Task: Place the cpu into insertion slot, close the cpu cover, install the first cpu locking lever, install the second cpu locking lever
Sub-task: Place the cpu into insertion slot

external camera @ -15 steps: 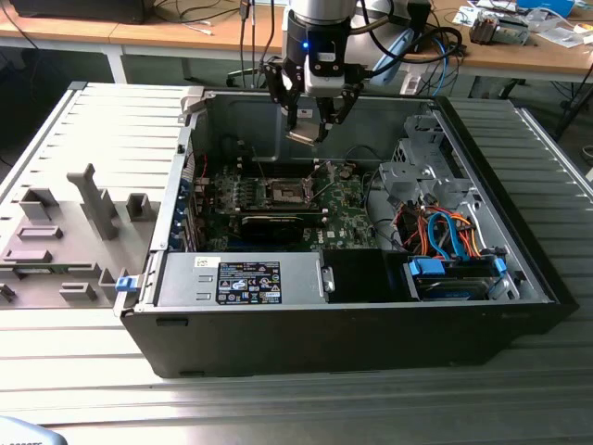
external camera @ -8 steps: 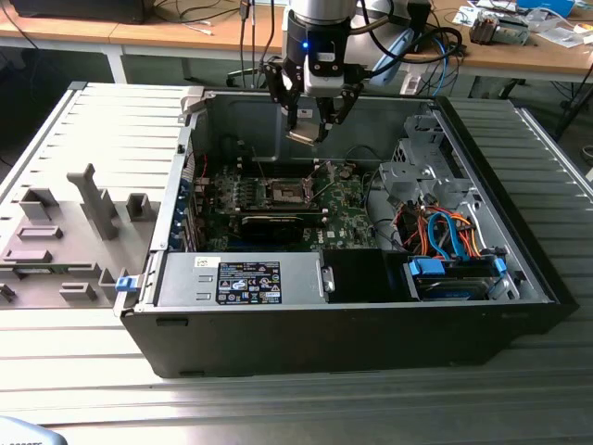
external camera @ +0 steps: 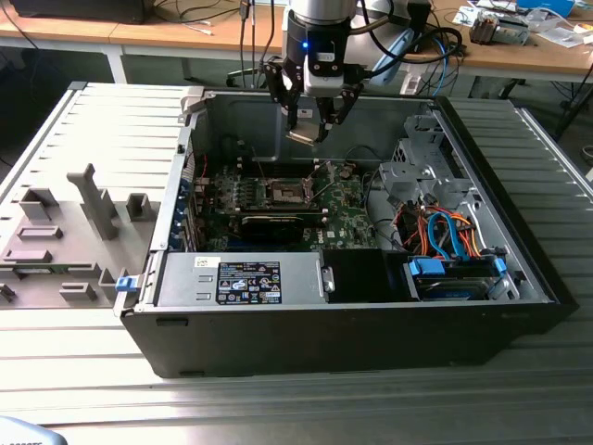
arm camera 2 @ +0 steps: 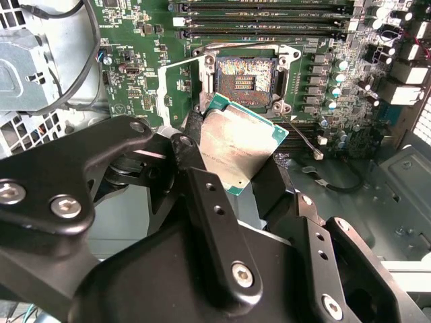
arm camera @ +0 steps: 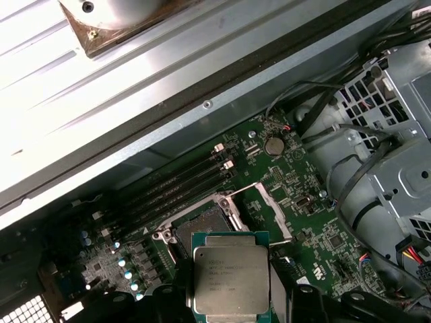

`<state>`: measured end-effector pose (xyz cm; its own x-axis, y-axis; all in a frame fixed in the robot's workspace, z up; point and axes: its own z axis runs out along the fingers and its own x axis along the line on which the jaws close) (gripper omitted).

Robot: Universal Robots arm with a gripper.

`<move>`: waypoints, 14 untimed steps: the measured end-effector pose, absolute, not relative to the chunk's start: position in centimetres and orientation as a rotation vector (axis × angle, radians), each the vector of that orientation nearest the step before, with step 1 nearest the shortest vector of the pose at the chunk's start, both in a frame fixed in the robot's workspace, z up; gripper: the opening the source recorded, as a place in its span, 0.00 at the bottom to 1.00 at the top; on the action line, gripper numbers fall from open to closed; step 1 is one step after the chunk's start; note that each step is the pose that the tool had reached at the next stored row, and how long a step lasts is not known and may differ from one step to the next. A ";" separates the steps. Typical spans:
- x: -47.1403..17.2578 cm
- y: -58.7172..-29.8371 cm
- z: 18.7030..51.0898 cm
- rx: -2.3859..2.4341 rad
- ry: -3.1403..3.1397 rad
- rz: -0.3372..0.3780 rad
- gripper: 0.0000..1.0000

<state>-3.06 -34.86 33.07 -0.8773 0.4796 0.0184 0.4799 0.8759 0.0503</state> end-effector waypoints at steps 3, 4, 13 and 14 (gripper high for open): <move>-3.1 -34.9 33.1 -0.779 -3.037 -0.084 0.55; -3.1 -34.9 33.1 -0.780 -3.037 -0.084 0.55; -3.1 -34.9 33.1 -0.788 -3.035 -0.084 0.55; -3.1 -34.9 33.1 -0.789 -3.034 -0.084 0.55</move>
<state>-3.06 -34.86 33.07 -0.8733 0.4869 0.0183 0.4871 0.8719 0.0503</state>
